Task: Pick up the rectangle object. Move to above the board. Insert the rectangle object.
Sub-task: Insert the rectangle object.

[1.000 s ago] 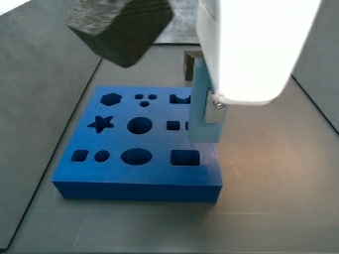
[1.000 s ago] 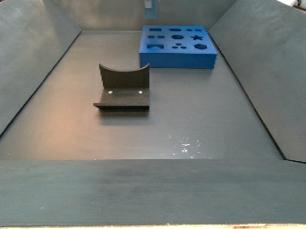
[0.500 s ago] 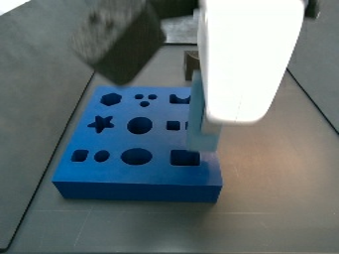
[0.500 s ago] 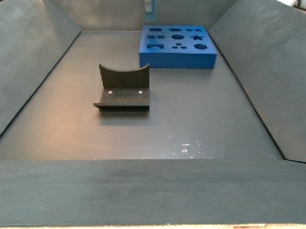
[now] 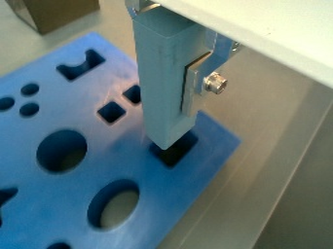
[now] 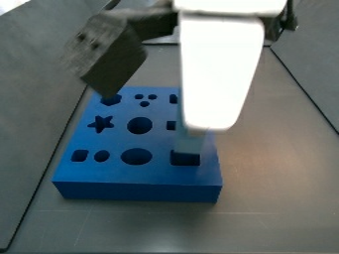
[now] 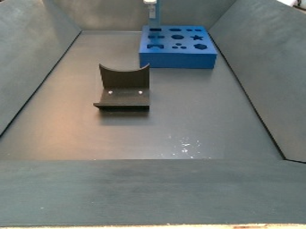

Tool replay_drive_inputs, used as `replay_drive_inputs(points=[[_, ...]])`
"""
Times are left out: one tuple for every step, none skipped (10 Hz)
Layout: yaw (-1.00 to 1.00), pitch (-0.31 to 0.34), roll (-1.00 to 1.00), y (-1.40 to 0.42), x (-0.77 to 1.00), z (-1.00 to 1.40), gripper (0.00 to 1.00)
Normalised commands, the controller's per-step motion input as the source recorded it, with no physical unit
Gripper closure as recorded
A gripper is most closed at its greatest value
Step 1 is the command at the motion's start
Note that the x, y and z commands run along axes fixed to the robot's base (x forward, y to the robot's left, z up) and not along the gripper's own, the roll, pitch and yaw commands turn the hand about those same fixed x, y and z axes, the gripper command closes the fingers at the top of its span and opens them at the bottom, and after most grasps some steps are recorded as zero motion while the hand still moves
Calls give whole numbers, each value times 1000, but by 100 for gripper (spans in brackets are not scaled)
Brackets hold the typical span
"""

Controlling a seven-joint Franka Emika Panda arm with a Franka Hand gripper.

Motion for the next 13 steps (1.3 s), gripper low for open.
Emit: replay_drive_inputs(points=[[0,37,186,-206,3,0,100],[0,6,151,-49,0,0,100],[0,0,0,0,0,-20,100],[-23,-106,-6,-31,211,-371,100],[-23,-411,-9,-23,0,-711,100],[-23,-357,-3,0,-20,-300,100],[-20,0,0,0,0,0,100],[0,-11,0,0,0,-43,100],[0,-540,77,-171,-103,-731,100],[-26,-397,89,-220,-257,-911,100],[-43,-331,97,-220,-306,-974,100],[-31,-206,106,-260,-191,-1000,100],[-29,-120,100,-271,-77,-1000,100]])
